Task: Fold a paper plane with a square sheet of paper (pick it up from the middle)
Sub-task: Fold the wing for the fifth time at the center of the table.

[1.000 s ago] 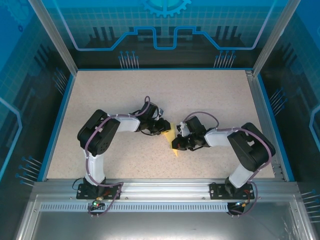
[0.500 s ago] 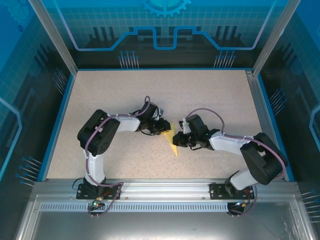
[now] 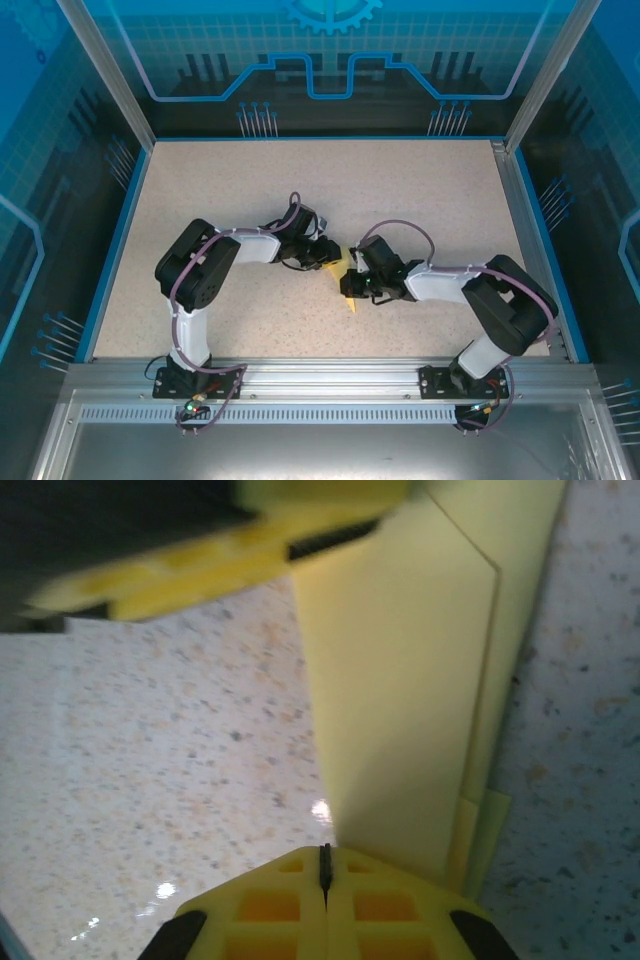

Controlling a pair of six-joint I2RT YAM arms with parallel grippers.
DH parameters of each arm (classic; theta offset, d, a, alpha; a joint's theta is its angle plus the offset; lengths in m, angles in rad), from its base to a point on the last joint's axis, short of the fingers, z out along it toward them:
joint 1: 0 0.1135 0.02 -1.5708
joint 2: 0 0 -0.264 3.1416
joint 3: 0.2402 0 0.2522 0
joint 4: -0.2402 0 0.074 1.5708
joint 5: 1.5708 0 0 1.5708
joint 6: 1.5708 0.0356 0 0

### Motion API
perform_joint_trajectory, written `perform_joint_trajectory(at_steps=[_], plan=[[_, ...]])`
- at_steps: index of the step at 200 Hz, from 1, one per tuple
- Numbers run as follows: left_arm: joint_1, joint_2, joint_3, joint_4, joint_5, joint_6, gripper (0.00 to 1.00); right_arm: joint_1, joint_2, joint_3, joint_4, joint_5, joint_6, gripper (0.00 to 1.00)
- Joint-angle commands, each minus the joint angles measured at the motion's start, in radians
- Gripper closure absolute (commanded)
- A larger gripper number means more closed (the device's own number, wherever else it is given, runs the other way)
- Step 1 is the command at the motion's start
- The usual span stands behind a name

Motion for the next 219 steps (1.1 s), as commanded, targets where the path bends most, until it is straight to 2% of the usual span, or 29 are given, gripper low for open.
perform_joint_trajectory(at_steps=[1, 89, 178, 219], plan=[[-0.006, 0.045, 0.008, -0.037, -0.036, 0.017, 0.75, 0.015, 0.014, -0.040, 0.006, 0.009, -0.006, 0.98], [0.071, 0.051, 0.044, -0.067, -0.029, 0.057, 0.75, 0.014, -0.032, -0.165, 0.048, 0.007, 0.021, 0.97], [0.162, 0.074, 0.144, -0.162, -0.019, 0.148, 0.74, 0.014, -0.012, -0.160, 0.040, -0.006, 0.016, 0.97], [0.169, 0.013, 0.188, -0.210, 0.000, 0.172, 0.71, 0.015, -0.007, -0.137, 0.027, -0.012, 0.014, 0.97]])
